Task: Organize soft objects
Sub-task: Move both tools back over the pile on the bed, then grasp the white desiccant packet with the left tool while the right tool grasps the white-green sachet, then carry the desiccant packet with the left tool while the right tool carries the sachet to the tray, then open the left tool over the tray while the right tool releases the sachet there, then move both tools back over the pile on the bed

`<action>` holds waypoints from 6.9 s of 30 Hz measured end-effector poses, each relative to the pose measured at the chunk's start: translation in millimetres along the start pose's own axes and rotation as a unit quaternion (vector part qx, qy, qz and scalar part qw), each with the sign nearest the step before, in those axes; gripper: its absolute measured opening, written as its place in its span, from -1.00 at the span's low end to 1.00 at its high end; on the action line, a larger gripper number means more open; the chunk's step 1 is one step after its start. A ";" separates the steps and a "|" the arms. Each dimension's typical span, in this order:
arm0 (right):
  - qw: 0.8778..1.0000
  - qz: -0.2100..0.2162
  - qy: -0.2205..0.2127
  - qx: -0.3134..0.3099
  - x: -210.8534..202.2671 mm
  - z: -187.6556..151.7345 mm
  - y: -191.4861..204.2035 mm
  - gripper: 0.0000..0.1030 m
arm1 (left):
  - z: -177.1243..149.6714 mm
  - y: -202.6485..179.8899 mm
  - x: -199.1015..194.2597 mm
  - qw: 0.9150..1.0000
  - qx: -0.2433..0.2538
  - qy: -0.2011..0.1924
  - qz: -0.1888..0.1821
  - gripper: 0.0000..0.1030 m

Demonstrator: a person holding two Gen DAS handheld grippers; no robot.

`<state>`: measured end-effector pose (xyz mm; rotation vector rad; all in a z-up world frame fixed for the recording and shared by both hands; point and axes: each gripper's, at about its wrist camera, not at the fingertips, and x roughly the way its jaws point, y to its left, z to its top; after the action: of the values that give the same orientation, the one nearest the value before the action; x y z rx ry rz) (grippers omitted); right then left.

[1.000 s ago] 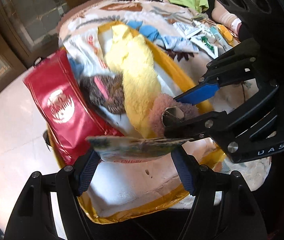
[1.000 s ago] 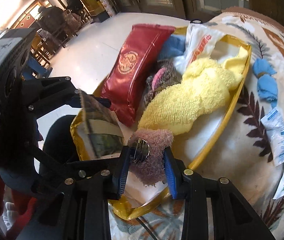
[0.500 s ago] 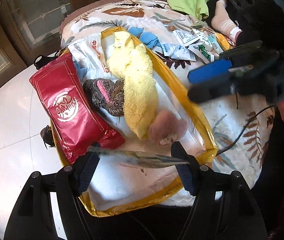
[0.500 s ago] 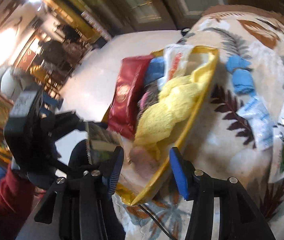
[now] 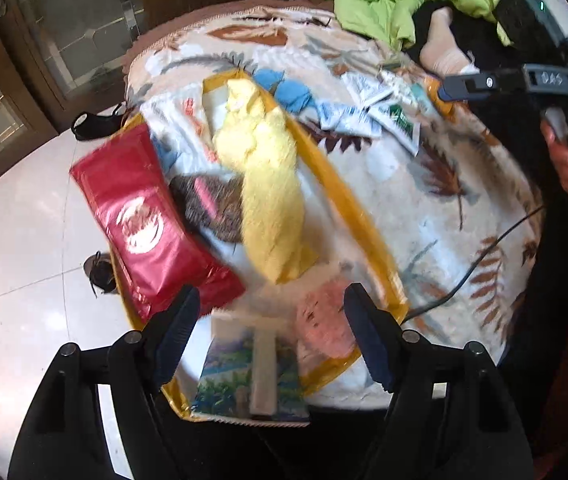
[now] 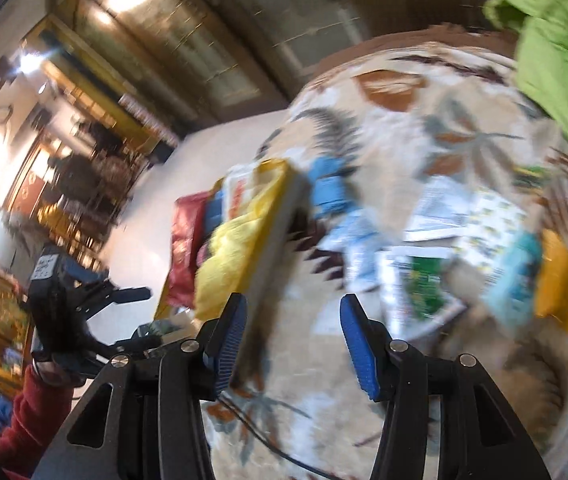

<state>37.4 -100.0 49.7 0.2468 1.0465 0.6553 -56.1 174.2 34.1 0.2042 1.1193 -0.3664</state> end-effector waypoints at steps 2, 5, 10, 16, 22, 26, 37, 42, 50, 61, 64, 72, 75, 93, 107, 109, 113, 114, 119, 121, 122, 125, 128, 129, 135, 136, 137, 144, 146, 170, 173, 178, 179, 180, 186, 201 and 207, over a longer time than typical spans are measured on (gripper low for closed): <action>1.000 -0.012 -0.005 0.019 -8.2 -5.1 -18.9 0.04 | 10.6 -8.4 -0.4 1.000 -0.007 -0.008 -0.020 0.46; 0.999 -0.022 -0.008 0.038 -13.8 -11.1 -42.2 0.04 | 29.7 -27.1 5.4 0.999 -0.014 -0.015 -0.038 0.49; 0.998 -0.039 -0.002 0.052 -13.4 -24.5 -63.2 0.04 | 73.4 -57.7 31.9 0.997 -0.055 -0.013 -0.054 0.49; 0.998 -0.040 0.021 0.042 7.3 -38.0 -64.7 0.04 | 121.1 -53.7 73.4 0.977 -0.206 -0.003 -0.049 0.49; 0.997 -0.069 0.027 0.006 28.8 -37.3 -61.1 0.04 | 141.1 -48.4 103.5 0.957 -0.286 0.009 -0.048 0.49; 0.997 -0.069 0.030 -0.021 38.9 -27.2 -57.4 0.04 | 144.5 -50.4 119.5 0.948 -0.314 0.025 -0.051 0.49; 0.996 -0.061 0.035 -0.060 63.7 -5.1 -66.1 0.04 | 148.1 -54.7 148.0 0.925 -0.373 0.041 -0.061 0.49; 0.995 -0.064 0.040 -0.072 73.6 1.7 -67.9 0.04 | 147.6 -55.2 156.9 0.916 -0.395 0.052 -0.047 0.49; 0.995 -0.072 0.027 -0.067 71.6 11.5 -75.1 0.10 | 151.0 -51.5 164.4 0.903 -0.425 0.050 -0.028 0.53; 0.991 -0.068 0.068 -0.092 92.3 35.4 -71.1 0.17 | 155.4 -55.9 170.9 0.900 -0.431 0.062 -0.014 0.62; 0.991 -0.066 0.046 -0.104 81.9 36.0 -66.3 0.22 | 152.6 -51.8 168.6 0.897 -0.438 0.061 -0.019 0.62; 0.983 -0.065 0.095 -0.143 111.5 41.2 -64.1 0.41 | 146.1 -52.4 167.5 0.892 -0.449 0.054 -0.006 0.62; 0.981 -0.072 0.103 -0.149 119.9 37.9 -66.1 -0.06 | 145.8 -49.8 168.7 0.890 -0.453 0.057 -0.012 0.62; 0.999 -0.034 0.036 -0.013 35.3 0.3 -97.3 -0.39 | 155.4 -60.3 182.7 0.891 -0.447 0.075 0.026 0.84; 1.000 -0.001 -0.004 0.031 -1.5 -5.1 -103.5 -0.37 | 151.2 -66.0 167.0 0.910 -0.403 0.078 0.056 -0.19; 1.000 0.002 -0.006 0.026 -2.8 -7.6 -98.6 -0.37 | 144.7 -70.4 161.7 0.917 -0.389 0.074 0.054 -0.21; 1.000 0.005 -0.002 0.015 -2.0 -12.1 -88.5 -0.37 | 136.2 -80.5 149.2 0.929 -0.359 0.060 0.061 -0.21; 1.000 0.004 0.000 0.013 -1.0 -13.8 -85.9 -0.37 | 133.5 -82.2 145.6 0.931 -0.354 0.058 0.063 -0.21; 1.000 0.006 0.010 0.007 5.2 -18.1 -74.6 -0.37 | 120.2 -84.7 119.4 0.943 -0.321 0.038 0.085 -0.21; 1.000 0.009 0.014 0.000 8.5 -17.7 -66.1 -0.37 | 114.1 -77.7 110.5 0.946 -0.310 0.029 0.087 -0.21; 1.000 0.010 0.016 -0.006 10.1 -17.4 -59.8 -0.37 | 111.1 -77.5 102.6 0.948 -0.304 0.023 0.091 -0.22; 0.999 0.019 0.021 -0.031 15.6 -14.5 -35.4 -0.37 | 99.7 -72.2 79.2 0.952 -0.290 0.006 0.097 -0.21; 0.998 0.030 0.024 -0.051 21.0 -10.3 -12.6 -0.37 | 86.1 -66.7 48.6 0.953 -0.277 -0.021 0.120 -0.21; 0.997 0.034 0.025 -0.059 23.8 -8.2 -3.1 -0.37 | 83.2 -62.7 40.0 0.953 -0.278 -0.026 0.117 -0.21; 0.994 0.049 0.035 -0.096 41.9 -0.1 42.4 -0.37 | 59.3 -36.7 11.7 0.946 -0.275 -0.042 0.166 -0.21; 0.993 0.050 0.038 -0.101 46.0 0.8 48.4 -0.37 | 51.9 -29.4 9.6 0.944 -0.276 -0.040 0.177 -0.21; 0.992 0.051 0.041 -0.107 50.8 1.3 56.2 -0.37 | 46.8 -23.5 10.4 0.942 -0.278 -0.037 0.185 -0.21; 0.985 0.058 0.071 -0.144 93.0 -1.7 107.3 -0.37 | 12.9 8.7 20.4 0.930 -0.307 -0.016 0.200 -0.21; 0.983 0.050 0.080 -0.154 105.8 -3.9 117.4 -0.37 | 4.7 15.1 25.9 0.929 -0.314 -0.010 0.198 -0.21; 0.971 0.020 0.130 -0.199 146.3 -27.6 134.3 -0.12 | -31.6 41.9 36.4 0.915 -0.360 0.010 0.182 0.24; 0.972 0.029 0.121 -0.200 140.3 -25.1 138.2 -0.10 | -32.7 44.7 23.6 0.912 -0.368 -0.005 0.182 0.35; 0.972 0.025 0.120 -0.202 135.2 -27.5 142.4 0.04 | -36.9 51.9 12.6 0.906 -0.378 -0.010 0.190 0.40; 0.973 0.033 0.116 -0.197 131.4 -27.0 142.0 0.04 | -37.4 52.4 12.1 0.905 -0.380 -0.011 0.190 0.40; 0.974 0.037 0.112 -0.194 127.3 -26.2 141.2 0.04 | -38.9 53.0 11.1 0.905 -0.382 -0.012 0.190 0.40; 0.981 0.051 0.085 -0.164 95.3 -21.2 121.5 0.04 | -33.1 44.5 5.3 0.907 -0.370 -0.023 0.197 0.40; 0.999 0.015 -0.002 -0.039 1.9 -10.9 7.6 0.13 | 33.2 -22.8 9.0 0.942 -0.279 -0.043 0.183 0.47; 0.999 -0.024 -0.043 0.014 -39.0 -12.1 -48.8 0.21 | 66.6 -51.6 22.4 0.957 -0.250 -0.046 0.142 0.47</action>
<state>32.6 -163.4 48.1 0.2719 0.9774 0.5822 -11.6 99.8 43.5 -0.0998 1.0379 0.1662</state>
